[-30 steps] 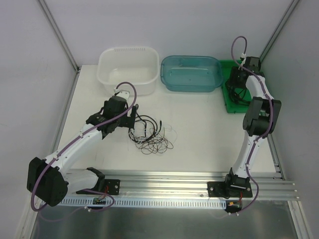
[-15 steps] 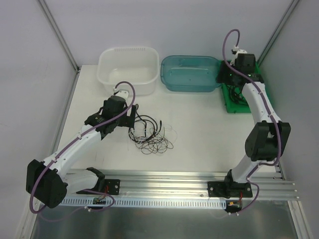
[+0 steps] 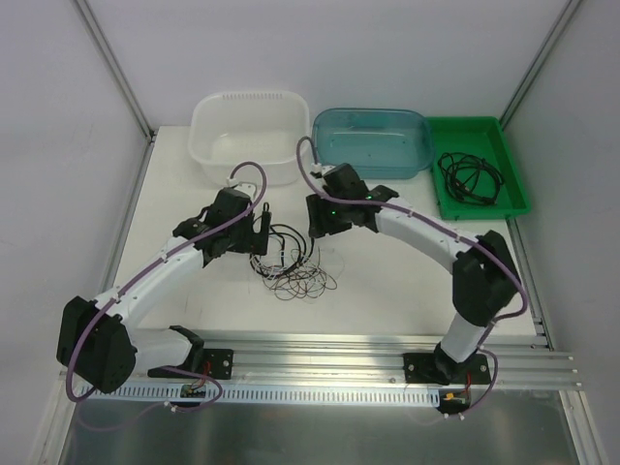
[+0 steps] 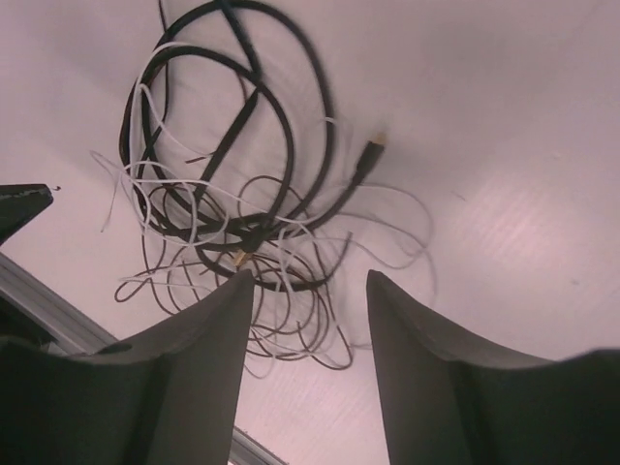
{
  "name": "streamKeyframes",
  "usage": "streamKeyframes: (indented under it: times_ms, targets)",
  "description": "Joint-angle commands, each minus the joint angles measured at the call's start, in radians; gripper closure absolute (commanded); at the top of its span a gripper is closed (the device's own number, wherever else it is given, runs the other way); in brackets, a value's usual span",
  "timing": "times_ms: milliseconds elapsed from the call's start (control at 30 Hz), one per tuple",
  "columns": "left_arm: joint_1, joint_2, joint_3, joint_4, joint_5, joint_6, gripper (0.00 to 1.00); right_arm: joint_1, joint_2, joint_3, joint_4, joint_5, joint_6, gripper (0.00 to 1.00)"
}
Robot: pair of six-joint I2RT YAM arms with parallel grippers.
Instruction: Untangle the cables
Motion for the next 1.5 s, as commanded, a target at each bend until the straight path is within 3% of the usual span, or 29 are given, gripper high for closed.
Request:
streamKeyframes:
  times_ms: [0,67,400,833,967,1067,1267,1467]
  targets:
    - [0.008,-0.008,-0.016,-0.033,-0.007,-0.036,0.01,0.062,0.119,0.100,0.041,0.043,0.070,0.50]
    - [0.013,0.000,-0.019,-0.041,-0.053,-0.036,0.01,0.095,0.189,0.161,0.052,0.039,0.070,0.56]
    - [0.079,0.041,-0.004,-0.050,-0.053,-0.042,0.01,0.129,0.432,0.344,0.033,0.031,0.040,0.59]
    - [0.085,0.037,-0.004,-0.050,-0.058,-0.037,0.01,0.129,0.479,0.297,0.021,0.143,-0.010,0.59]
    - [0.085,0.032,-0.004,-0.048,-0.053,-0.036,0.01,0.129,0.427,0.228,0.032,0.220,-0.006,0.58]
    - [0.085,0.034,-0.001,-0.050,-0.036,-0.037,0.01,0.129,0.413,0.191,0.052,0.191,-0.016,0.63]
    - [0.085,0.029,0.001,-0.050,-0.036,-0.036,0.01,0.129,0.329,0.148,0.069,0.186,-0.023,0.99]
    - [0.085,0.008,0.005,-0.048,-0.039,-0.031,0.01,0.129,0.065,0.229,-0.065,0.279,-0.111,0.99]
